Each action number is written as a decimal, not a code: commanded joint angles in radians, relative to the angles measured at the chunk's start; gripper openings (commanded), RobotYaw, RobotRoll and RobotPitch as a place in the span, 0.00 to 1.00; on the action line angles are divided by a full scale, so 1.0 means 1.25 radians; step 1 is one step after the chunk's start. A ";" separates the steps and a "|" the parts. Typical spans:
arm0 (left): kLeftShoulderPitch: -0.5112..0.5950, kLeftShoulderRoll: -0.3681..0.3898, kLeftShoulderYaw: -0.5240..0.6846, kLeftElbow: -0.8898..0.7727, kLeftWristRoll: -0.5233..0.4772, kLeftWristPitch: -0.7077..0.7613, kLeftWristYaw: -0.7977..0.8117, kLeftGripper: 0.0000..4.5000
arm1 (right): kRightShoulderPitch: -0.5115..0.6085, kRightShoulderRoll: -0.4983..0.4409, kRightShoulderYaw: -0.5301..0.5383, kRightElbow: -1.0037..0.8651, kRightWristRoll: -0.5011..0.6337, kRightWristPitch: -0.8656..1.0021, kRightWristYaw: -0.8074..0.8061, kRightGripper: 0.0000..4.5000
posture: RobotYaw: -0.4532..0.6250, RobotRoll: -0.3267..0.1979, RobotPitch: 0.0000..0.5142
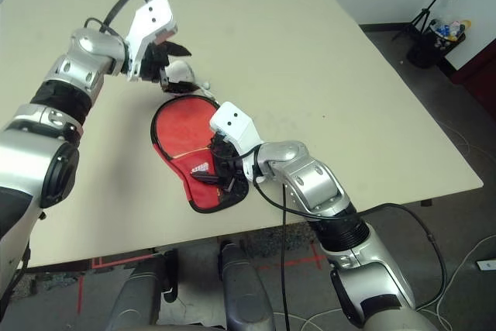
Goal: Store the ping-pong paddle in its case and zip it.
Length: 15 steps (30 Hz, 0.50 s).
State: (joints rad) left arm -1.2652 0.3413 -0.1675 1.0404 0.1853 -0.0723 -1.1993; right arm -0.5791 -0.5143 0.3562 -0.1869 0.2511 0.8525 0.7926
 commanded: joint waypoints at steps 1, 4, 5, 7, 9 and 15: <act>0.084 -0.004 -0.038 -0.084 0.005 -0.006 -0.009 1.00 | 0.023 0.005 0.035 0.073 -0.028 0.020 -0.011 1.00 | 0.40 0.62 0.38; 0.141 -0.010 -0.064 -0.141 0.015 0.003 0.001 1.00 | 0.020 0.005 0.032 0.080 -0.031 0.016 -0.011 1.00 | 0.40 0.62 0.38; 0.156 -0.012 -0.068 -0.160 0.010 0.018 -0.001 1.00 | 0.019 0.005 0.031 0.082 -0.031 0.015 -0.011 1.00 | 0.39 0.62 0.38; 0.182 -0.015 -0.077 -0.190 0.005 0.038 -0.001 1.00 | 0.018 0.005 0.030 0.085 -0.032 0.013 -0.012 1.00 | 0.39 0.62 0.38; 0.201 -0.013 -0.090 -0.208 0.013 0.044 0.011 1.00 | 0.017 0.005 0.028 0.088 -0.033 0.012 -0.012 1.00 | 0.39 0.62 0.38; 0.232 -0.014 -0.112 -0.207 0.025 0.060 0.049 1.00 | 0.006 0.017 0.015 0.111 -0.039 0.002 -0.018 1.00 | 0.39 0.62 0.38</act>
State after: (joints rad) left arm -1.0120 0.3286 -0.2739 0.7673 0.1938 -0.0130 -1.1462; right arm -0.5950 -0.5016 0.3486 -0.1256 0.2312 0.8319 0.7920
